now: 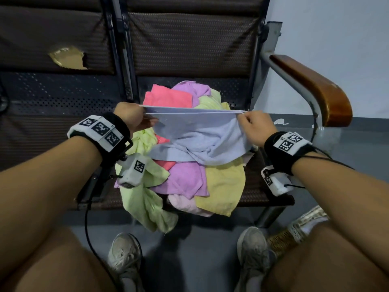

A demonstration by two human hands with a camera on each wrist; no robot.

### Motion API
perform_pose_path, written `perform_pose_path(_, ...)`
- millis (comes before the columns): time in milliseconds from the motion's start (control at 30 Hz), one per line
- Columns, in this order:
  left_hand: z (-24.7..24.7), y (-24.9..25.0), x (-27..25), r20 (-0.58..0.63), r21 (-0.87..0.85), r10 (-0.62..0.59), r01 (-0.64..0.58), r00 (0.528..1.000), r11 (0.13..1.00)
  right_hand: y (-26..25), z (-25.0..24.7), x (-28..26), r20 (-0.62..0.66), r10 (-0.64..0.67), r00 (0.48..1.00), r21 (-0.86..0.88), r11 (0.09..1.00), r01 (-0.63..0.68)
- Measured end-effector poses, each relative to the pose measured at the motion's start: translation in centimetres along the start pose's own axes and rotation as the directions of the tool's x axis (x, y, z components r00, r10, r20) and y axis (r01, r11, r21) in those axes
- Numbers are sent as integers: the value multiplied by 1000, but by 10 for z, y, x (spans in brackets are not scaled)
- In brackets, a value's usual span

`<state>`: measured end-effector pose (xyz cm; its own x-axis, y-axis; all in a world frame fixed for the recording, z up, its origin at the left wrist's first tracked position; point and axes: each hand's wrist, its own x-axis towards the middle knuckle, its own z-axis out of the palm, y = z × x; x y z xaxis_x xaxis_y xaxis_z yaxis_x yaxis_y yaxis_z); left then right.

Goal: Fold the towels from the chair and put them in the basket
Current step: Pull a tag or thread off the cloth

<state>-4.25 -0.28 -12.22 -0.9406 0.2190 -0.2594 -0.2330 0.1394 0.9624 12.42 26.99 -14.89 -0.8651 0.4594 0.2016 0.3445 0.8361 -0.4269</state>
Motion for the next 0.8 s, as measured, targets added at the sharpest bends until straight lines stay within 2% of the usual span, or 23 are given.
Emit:
perform_pose_path(100, 0, 3, -3, -1, -14, -11, 11, 1000, 1000, -3, -11, 3, -20, -49, 999, 13, 999, 49)
perform_pose_path(233, -9, 17, -4, 28, -152, 117, -111, 993, 982, -4, -29, 5, 137, -105, 985, 92, 991, 93)
perform_pose_path(333, -9, 27, -9, 22, -143, 162, -157, 987, 977, -10, -44, 6, 68, -108, 992, 153, 983, 97)
perform_pose_path(433, -10, 42, -15, 36, -78, 218, -214, 975, 974, -24, -63, 12, -32, -165, 986, 183, 969, 168)
perform_pose_path(500, -13, 55, -19, 110, 17, 319, -323, 941, 946, -33, -79, 16, -128, -218, 967, 184, 953, 240)
perform_pose_path(567, -18, 69, -21, 135, 195, 430, -450, 893, 872, -41, -96, 24, -187, -225, 956, 183, 948, 259)
perform_pose_path(633, -24, 83, -21, 25, 364, 532, -504, 846, 784, -45, -114, 32, -185, -210, 960, 86, 970, 229)
perform_pose_path(700, -32, 99, -21, -47, 437, 604, -527, 796, 729, -46, -132, 37, -165, -212, 963, -48, 977, 206)
perform_pose_path(733, -36, 106, -21, -49, 468, 632, -541, 774, 699, -47, -140, 38, -173, -207, 963, -61, 978, 199)
perform_pose_path(800, -39, 118, -24, -20, 518, 675, -570, 738, 638, -50, -153, 38, -219, -182, 959, 20, 981, 191)
